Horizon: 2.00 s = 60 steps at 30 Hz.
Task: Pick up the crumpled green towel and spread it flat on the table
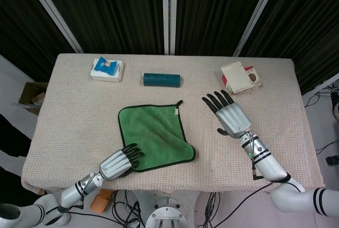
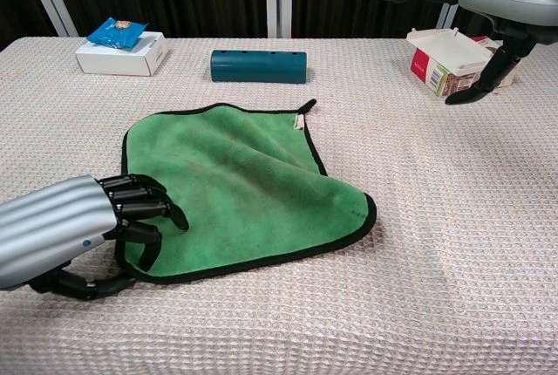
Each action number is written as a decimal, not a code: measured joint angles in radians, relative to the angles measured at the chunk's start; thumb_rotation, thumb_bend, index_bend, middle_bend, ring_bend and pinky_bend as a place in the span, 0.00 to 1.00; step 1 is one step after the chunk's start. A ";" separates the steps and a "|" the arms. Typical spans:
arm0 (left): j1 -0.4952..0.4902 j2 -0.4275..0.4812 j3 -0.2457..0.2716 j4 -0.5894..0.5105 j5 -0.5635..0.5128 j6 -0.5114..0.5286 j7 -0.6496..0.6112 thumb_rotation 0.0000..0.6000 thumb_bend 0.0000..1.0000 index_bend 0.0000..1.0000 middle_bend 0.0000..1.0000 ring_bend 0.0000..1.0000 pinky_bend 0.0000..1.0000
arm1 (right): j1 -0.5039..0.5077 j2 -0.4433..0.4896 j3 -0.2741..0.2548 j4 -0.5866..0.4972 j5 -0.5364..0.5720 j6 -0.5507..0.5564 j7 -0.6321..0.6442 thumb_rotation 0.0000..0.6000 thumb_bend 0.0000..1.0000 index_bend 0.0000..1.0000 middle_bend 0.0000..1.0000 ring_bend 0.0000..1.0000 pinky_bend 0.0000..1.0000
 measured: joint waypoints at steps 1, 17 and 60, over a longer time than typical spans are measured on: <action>0.002 0.000 0.002 0.001 0.000 0.005 -0.002 1.00 0.49 0.59 0.26 0.20 0.17 | -0.002 0.000 0.001 0.000 -0.002 0.000 0.001 1.00 0.03 0.00 0.08 0.00 0.00; 0.066 0.083 0.037 -0.038 -0.020 0.060 0.015 1.00 0.51 0.59 0.26 0.20 0.17 | -0.002 -0.025 0.017 0.009 -0.010 -0.013 -0.003 1.00 0.03 0.00 0.08 0.00 0.00; 0.298 0.476 -0.236 -0.396 -0.584 0.113 0.013 1.00 0.22 0.17 0.18 0.16 0.16 | -0.418 0.126 -0.089 0.046 -0.170 0.397 0.408 1.00 0.21 0.07 0.13 0.00 0.02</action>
